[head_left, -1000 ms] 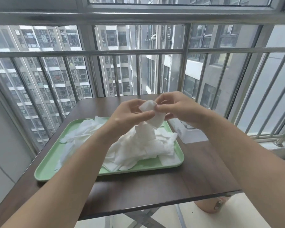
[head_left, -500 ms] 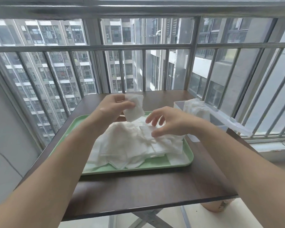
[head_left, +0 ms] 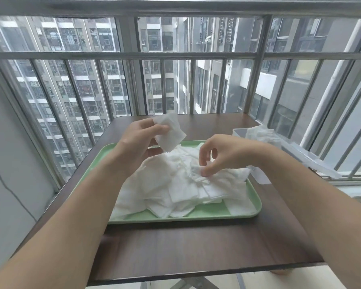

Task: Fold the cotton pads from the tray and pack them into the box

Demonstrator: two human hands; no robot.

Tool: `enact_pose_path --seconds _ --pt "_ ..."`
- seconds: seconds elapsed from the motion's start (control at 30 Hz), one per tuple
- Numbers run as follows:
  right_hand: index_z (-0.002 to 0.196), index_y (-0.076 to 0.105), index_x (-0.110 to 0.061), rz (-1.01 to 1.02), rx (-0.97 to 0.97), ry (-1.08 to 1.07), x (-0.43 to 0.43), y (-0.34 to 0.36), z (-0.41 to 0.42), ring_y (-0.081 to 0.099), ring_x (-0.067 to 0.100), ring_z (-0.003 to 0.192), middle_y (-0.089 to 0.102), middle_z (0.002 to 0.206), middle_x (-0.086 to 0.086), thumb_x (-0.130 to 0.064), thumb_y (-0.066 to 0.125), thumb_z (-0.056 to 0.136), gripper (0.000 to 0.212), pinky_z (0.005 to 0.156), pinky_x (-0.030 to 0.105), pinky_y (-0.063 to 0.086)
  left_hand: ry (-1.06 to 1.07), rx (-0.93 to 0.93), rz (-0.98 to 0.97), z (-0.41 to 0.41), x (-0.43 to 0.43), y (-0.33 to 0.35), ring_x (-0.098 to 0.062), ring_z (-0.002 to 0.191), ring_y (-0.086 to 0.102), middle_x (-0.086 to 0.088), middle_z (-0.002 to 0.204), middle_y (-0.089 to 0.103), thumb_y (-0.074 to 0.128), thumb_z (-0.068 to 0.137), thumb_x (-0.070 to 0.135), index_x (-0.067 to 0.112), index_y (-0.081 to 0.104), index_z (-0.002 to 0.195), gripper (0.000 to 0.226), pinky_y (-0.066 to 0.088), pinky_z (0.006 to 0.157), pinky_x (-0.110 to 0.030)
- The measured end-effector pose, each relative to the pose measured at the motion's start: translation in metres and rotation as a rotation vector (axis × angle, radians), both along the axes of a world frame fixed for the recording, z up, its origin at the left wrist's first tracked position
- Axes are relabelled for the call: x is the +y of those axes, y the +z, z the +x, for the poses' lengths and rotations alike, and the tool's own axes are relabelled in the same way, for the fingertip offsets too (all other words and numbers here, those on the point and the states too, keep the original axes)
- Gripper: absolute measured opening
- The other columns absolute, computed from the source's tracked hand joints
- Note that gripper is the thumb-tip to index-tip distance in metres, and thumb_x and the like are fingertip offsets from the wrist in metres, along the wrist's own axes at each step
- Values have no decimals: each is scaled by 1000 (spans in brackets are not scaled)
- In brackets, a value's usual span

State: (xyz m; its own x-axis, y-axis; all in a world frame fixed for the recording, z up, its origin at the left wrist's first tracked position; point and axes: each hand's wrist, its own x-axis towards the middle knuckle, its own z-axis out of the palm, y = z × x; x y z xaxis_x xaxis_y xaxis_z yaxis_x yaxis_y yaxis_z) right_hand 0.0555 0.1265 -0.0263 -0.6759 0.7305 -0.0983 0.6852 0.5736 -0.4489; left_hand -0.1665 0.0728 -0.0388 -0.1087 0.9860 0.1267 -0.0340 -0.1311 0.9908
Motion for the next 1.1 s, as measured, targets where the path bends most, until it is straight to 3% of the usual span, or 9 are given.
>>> enact_pose_path --seconds 0.1,0.2,0.3,0.43,0.53,0.7,0.83,0.97,1.1 --pt "85 71 -14 -40 76 -3 -2 7 2 53 0 60 64 84 -1 -23 77 84 11 50 13 38 -9 -91 -20 2 -1 1 -19 72 67 -5 86 67 58 94 5 10 69 99 13 55 58 -27" --pt "78 63 -11 -140 366 -4 2 7 5 54 12 70 62 78 4 -10 72 87 13 66 27 41 -2 -97 2 2 -2 -1 -28 78 69 -12 90 69 58 94 4 8 70 98 13 57 61 -28" --pt "87 60 -4 -327 724 -20 5 3 7 62 17 78 65 86 8 5 71 85 14 74 31 54 30 -3 41 5 -2 -7 -28 75 74 -11 88 74 62 95 5 10 71 97 11 60 63 -31" --pt "122 58 5 -466 940 -20 5 -4 8 66 19 88 69 100 9 -6 75 75 51 72 27 52 78 97 86 13 -4 -15 -23 75 73 -12 90 74 71 91 9 5 72 102 11 59 63 -34" --pt "125 59 7 -506 1024 -35 5 -8 6 66 19 83 71 98 8 -6 81 72 59 68 25 49 88 87 119 21 -6 -16 -21 78 73 -14 92 75 72 90 10 2 71 108 19 62 67 -35" --pt "111 65 8 -497 1020 -54 -2 -12 4 63 20 69 73 86 11 -10 78 71 46 58 23 50 125 78 151 34 -8 -17 -21 80 73 -22 94 74 72 90 7 -1 69 107 19 61 65 -32" --pt "106 70 6 -360 880 -56 -8 -12 3 55 15 65 69 85 15 -14 78 80 34 58 21 45 98 110 154 43 -13 -17 -21 77 74 -12 84 74 64 93 -1 1 70 105 13 60 63 -29" --pt "93 74 3 -223 770 -69 -11 -13 1 50 19 69 63 78 15 -15 82 80 24 53 18 38 58 81 109 46 -16 -14 -30 85 76 -20 96 76 58 101 13 -1 69 105 18 62 71 -35" --pt "79 74 -1 -175 736 -127 -11 -13 0 50 17 65 62 69 12 -12 87 74 18 52 18 37 14 86 76 48 -18 -13 -28 84 76 -15 91 76 52 104 16 5 70 98 21 61 69 -32"
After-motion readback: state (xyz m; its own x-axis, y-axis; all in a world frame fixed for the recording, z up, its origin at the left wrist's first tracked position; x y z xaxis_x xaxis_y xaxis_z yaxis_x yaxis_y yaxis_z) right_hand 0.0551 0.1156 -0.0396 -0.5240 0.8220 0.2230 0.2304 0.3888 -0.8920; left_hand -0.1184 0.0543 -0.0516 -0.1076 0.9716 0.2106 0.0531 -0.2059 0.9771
